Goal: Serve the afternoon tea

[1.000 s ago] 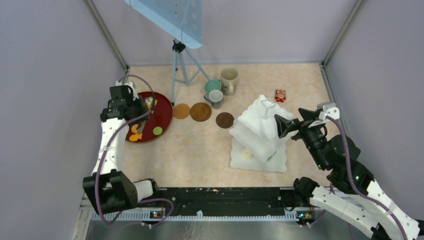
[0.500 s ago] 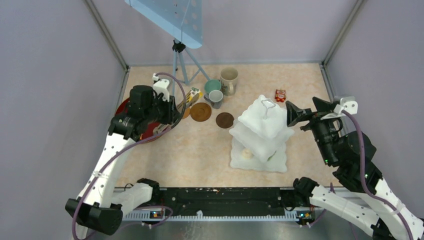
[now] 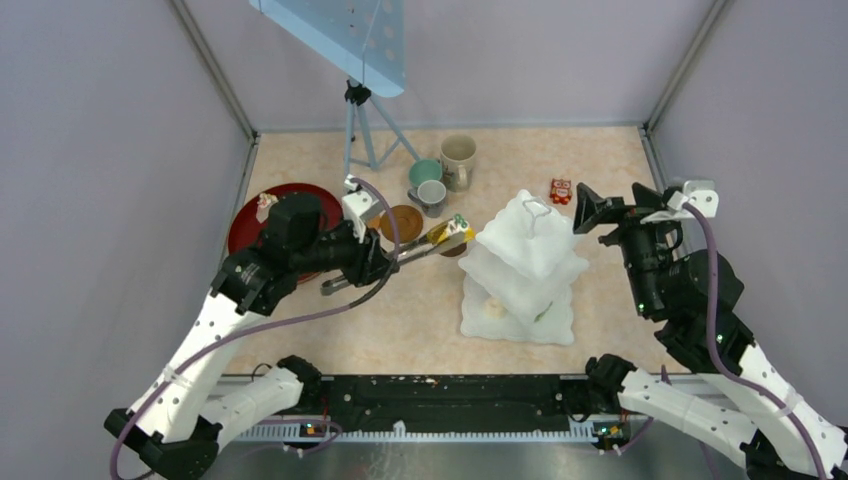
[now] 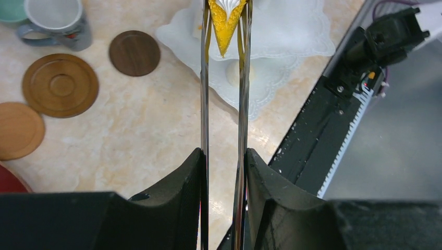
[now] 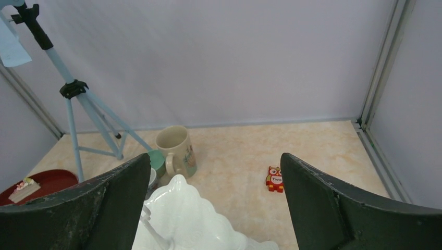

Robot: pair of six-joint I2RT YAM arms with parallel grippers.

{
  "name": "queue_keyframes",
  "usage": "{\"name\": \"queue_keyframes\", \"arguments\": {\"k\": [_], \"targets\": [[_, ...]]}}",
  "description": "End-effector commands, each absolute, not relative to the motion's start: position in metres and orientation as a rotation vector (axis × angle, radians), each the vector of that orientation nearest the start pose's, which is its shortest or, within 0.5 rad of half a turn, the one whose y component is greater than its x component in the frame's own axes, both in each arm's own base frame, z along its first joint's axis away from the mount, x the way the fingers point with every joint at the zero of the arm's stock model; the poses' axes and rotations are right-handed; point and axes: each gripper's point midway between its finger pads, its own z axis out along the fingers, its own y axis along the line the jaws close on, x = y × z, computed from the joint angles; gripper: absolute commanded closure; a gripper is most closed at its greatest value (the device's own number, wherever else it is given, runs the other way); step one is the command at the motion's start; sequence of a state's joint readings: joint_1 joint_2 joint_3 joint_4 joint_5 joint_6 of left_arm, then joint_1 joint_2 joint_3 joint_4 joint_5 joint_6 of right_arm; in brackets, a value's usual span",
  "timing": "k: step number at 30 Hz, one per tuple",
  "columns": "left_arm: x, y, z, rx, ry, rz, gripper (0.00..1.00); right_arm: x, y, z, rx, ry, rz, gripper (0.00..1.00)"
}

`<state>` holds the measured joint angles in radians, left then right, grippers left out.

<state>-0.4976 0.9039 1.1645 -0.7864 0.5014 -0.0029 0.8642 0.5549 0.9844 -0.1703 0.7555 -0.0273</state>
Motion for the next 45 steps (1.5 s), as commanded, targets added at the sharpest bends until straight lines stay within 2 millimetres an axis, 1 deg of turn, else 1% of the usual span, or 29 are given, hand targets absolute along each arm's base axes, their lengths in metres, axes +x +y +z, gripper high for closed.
{"name": "queue_keyframes", "arguments": {"k": [1,5,10,15,16,19,24,27,30,35,39,42,45], "targets": [[0.168,-0.218,0.293,0.946,1.905,-0.887,0.73,0.216,0.059,0.451,0.118,1.32,0.216,0.08],[0.152,-0.238,0.291,1.042,1.897,-0.981,0.74,0.214,0.054,0.455,0.128,1.313,0.199,0.08],[0.138,-0.261,0.286,1.153,1.896,-1.03,0.75,0.212,0.049,0.456,0.134,1.31,0.192,0.08],[0.134,-0.273,0.29,1.18,1.86,-1.056,0.75,0.208,0.044,0.453,0.14,1.309,0.192,0.08],[0.132,-0.278,0.287,1.171,1.883,-1.07,0.75,0.208,0.044,0.453,0.141,1.306,0.193,0.08],[0.128,-0.29,0.286,1.188,1.876,-1.072,0.75,0.207,0.044,0.452,0.134,1.305,0.194,0.08],[0.123,-0.314,0.289,1.211,1.836,-1.091,0.75,0.207,0.045,0.451,0.125,1.309,0.195,0.08],[0.125,-0.329,0.291,1.216,1.816,-1.076,0.75,0.207,0.045,0.45,0.127,1.307,0.206,0.08],[0.131,-0.341,0.291,1.209,1.811,-1.056,0.74,0.206,0.046,0.447,0.126,1.312,0.209,0.08],[0.15,-0.353,0.275,1.172,1.878,-0.963,0.75,0.203,0.043,0.444,0.135,1.311,0.22,0.08],[0.159,-0.361,0.271,1.139,1.897,-0.93,0.75,0.202,0.041,0.443,0.131,1.313,0.22,0.08],[0.162,-0.365,0.268,1.116,1.905,-0.925,0.73,0.201,0.04,0.442,0.129,1.311,0.215,0.08],[0.158,-0.372,0.263,1.121,1.913,-0.948,0.71,0.201,0.04,0.441,0.12,1.312,0.208,0.08]]}}
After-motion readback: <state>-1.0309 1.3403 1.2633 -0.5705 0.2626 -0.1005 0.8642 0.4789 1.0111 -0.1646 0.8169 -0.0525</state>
